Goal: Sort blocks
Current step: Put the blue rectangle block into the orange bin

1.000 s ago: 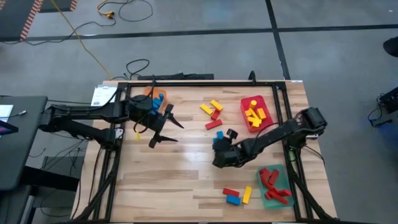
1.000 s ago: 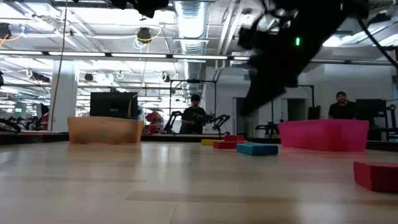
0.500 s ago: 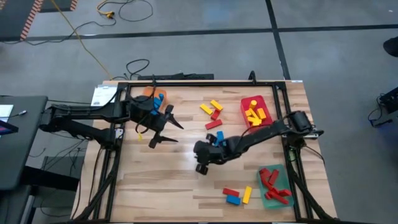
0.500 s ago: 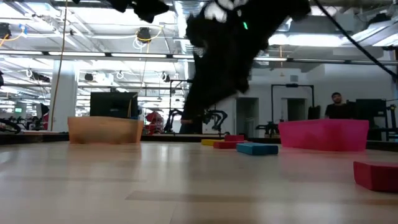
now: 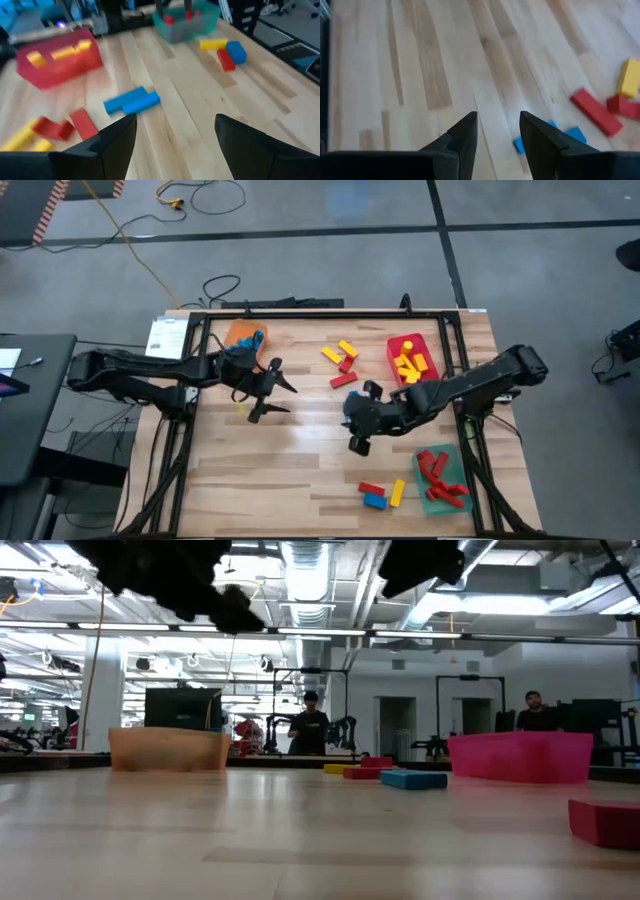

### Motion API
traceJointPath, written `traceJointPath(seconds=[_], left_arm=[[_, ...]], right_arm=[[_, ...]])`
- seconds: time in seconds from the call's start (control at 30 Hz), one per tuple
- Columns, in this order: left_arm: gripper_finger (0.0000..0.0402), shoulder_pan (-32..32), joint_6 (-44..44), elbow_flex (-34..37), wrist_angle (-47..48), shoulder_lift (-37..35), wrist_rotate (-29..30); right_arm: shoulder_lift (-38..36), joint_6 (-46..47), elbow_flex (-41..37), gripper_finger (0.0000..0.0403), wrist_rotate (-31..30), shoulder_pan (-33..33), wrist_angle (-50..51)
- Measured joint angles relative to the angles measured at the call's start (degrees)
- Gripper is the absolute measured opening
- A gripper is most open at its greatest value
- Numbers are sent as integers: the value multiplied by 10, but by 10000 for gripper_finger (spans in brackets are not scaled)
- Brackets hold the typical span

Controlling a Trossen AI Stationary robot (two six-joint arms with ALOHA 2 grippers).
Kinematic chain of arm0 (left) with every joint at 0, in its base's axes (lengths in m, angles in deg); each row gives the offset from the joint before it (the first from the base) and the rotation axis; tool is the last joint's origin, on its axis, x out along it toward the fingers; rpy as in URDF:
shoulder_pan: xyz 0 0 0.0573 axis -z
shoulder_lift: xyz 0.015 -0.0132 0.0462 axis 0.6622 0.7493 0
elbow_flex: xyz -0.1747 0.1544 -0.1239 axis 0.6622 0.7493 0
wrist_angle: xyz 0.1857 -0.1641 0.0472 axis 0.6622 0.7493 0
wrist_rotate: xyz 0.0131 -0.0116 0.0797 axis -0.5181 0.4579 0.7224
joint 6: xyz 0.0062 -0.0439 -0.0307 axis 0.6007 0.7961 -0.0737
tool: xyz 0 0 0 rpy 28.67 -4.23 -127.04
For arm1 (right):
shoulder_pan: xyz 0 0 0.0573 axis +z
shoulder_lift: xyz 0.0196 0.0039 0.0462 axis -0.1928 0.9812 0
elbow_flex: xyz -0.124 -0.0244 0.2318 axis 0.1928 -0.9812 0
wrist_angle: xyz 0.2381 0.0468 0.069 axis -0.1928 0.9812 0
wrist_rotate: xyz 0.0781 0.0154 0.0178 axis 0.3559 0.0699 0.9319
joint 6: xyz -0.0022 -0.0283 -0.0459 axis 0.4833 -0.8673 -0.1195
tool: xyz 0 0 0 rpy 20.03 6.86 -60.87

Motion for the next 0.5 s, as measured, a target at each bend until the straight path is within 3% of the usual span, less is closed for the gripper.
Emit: traceJointPath(seconds=[0.23,0.5], left_arm=[[264,7,14,15,-74,90,-1],[264,25,17,15,-129,180,-2]], right_arm=[[51,59,-1,163,-2,4,62],[105,251,-1,163,-11,11,216]])
